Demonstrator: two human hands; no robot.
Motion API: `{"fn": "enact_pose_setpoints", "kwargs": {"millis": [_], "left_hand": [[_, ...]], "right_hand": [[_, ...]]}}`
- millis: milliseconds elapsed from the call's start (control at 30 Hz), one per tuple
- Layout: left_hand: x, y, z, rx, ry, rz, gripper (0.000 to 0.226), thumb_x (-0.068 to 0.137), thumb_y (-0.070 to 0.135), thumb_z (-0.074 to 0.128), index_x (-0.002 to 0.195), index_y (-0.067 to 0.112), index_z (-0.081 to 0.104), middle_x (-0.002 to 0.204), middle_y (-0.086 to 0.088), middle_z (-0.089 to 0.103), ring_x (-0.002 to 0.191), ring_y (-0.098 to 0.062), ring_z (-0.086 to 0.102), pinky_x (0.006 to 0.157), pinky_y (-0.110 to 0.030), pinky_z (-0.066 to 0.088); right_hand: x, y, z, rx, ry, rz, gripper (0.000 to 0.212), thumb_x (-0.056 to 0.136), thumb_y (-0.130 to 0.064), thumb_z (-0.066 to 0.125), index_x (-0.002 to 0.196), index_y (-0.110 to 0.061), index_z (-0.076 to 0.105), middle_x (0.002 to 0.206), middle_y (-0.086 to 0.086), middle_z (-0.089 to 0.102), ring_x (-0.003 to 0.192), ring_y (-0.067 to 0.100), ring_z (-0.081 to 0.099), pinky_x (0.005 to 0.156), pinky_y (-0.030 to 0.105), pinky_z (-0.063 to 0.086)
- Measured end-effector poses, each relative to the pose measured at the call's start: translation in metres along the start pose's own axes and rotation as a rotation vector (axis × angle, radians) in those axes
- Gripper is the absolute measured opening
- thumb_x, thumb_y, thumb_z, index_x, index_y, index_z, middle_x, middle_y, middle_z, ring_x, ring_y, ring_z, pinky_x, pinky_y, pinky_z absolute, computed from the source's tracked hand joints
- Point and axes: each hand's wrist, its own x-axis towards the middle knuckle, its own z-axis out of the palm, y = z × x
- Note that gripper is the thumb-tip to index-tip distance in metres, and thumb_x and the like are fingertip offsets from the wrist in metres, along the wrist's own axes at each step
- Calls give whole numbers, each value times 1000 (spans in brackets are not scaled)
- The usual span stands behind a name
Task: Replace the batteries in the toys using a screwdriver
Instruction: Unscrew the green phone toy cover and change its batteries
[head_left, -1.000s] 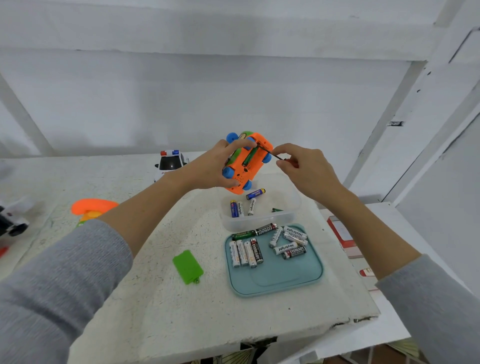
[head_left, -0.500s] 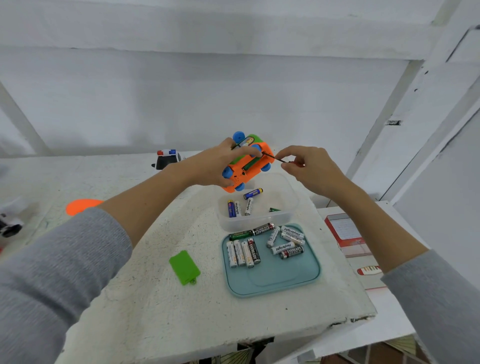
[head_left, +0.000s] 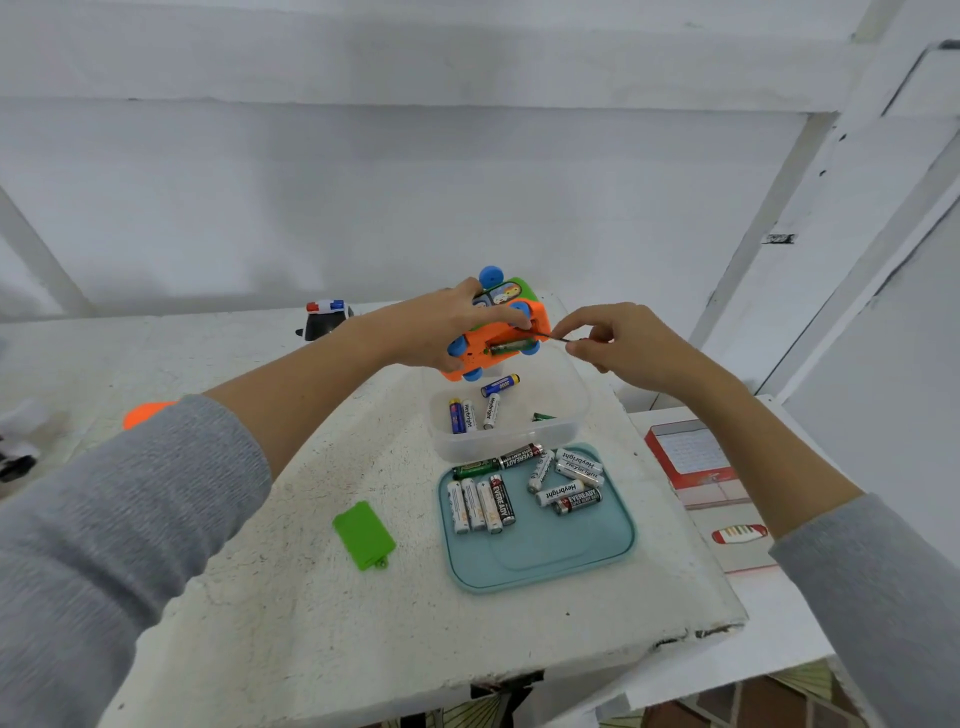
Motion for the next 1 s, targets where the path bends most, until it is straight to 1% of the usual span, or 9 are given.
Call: {"fn": "enact_pose_setpoints", "kwargs": {"millis": [167,267,333,433,567,667,800,900,1000], "left_hand": [[0,2,-2,-30,1,-37,77,86,20,67,146,41,23,123,-15,35,90,-32,50,76,-35,47],[-4,-2,1,-171,41,-85,80,83,17,68,145,40,23,123,-15,35,96,-34,50,78,-36,48],[-12,-6,2,-308,98,-116,83,81,17,71,141,45,22,123,-13,36,105,-32,46,84,-40,50],[-31,-12,5,-582,263,-196,86,78,12,76,137,47,22,130,-9,38,113,-25,44,86,-34,50],[-61,-13,11,-804,434,-271,86,80,8,75,139,40,22,134,7,33,108,-5,50,71,-13,52],[-86,-11,19,-887,505,-340,86,81,9,75,137,42,20,133,2,37,103,-4,55,66,-10,50],[-119,-4,26,-969,595,-413,88,80,12,76,139,43,18,131,-6,47,105,-13,61,74,-21,55],[-139,6,30,-1034,693,-438,85,82,3,72,140,34,19,126,8,45,102,5,59,72,-16,53],[-153,13,38,-1045,774,-495,86,83,1,71,143,33,18,124,19,41,101,12,56,74,-17,54]], "right_hand": [[0,2,6,-7,11,2,18,91,-18,57,104,-26,65,60,0,56,54,8,50,64,28,43],[-2,3,10,-5,8,-4,18,90,-19,57,103,-28,65,64,4,60,57,10,53,69,33,47],[-6,2,11,20,13,-19,18,90,-18,56,103,-29,65,65,6,62,55,6,52,65,29,45],[-14,-6,14,93,2,-48,19,92,-18,54,104,-30,64,64,5,62,45,0,45,47,9,32],[-27,-22,29,182,-66,-100,23,93,-14,52,106,-27,66,63,3,60,44,0,44,43,10,31],[-33,-35,49,205,-142,-136,29,91,-10,52,105,-31,66,62,-7,57,52,0,51,49,10,34],[-41,-54,79,125,-280,-204,27,87,-14,57,107,-31,60,73,-11,58,58,3,50,64,20,43],[-50,-71,101,97,-371,-261,18,83,-17,66,95,-27,57,81,-13,63,70,7,58,73,29,49],[-61,-83,125,92,-449,-375,13,80,-15,70,90,-22,65,88,-8,63,72,6,56,72,24,49]]}}
